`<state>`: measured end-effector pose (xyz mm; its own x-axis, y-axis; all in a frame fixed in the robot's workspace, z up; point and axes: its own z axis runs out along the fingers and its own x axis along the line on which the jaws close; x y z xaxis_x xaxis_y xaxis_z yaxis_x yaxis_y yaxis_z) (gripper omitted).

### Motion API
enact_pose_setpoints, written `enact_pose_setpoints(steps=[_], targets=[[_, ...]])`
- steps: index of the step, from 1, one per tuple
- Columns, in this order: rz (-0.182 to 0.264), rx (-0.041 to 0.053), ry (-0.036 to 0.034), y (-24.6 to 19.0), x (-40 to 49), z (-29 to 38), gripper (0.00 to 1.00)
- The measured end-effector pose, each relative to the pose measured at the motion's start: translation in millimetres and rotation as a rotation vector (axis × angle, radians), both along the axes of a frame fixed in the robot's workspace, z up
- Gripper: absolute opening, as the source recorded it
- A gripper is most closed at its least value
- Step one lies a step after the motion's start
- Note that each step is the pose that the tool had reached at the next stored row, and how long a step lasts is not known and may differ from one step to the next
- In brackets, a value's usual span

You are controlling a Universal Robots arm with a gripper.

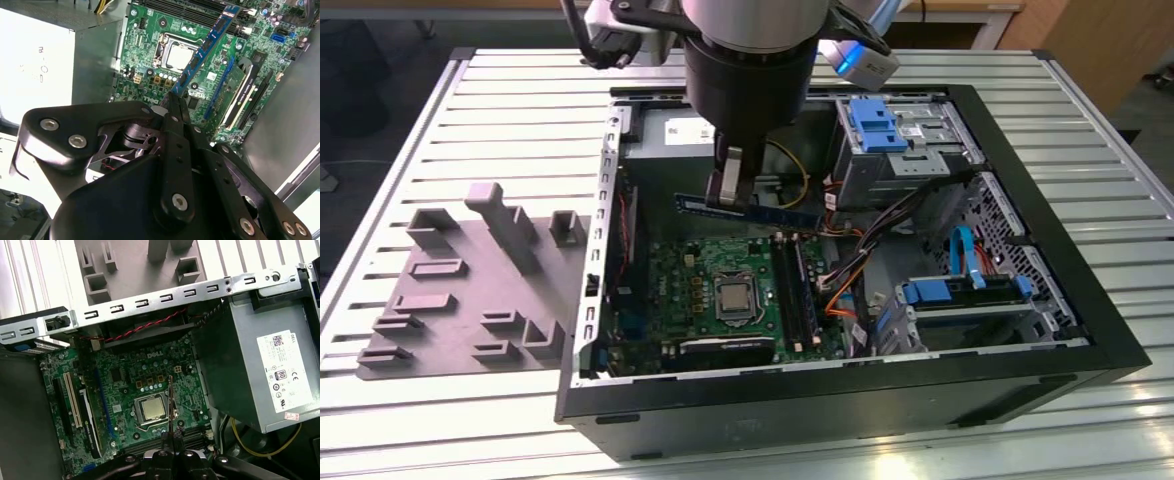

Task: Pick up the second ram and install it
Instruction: 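Insert the second ram into the second slot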

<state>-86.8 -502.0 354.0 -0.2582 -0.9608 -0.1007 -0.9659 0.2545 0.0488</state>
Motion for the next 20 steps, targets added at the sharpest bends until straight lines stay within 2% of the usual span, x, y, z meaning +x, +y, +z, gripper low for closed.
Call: enact_pose_setpoints(steps=[20], targets=[[-0.079,0.0,0.0,0.0,0.0,0.0,0.11]])
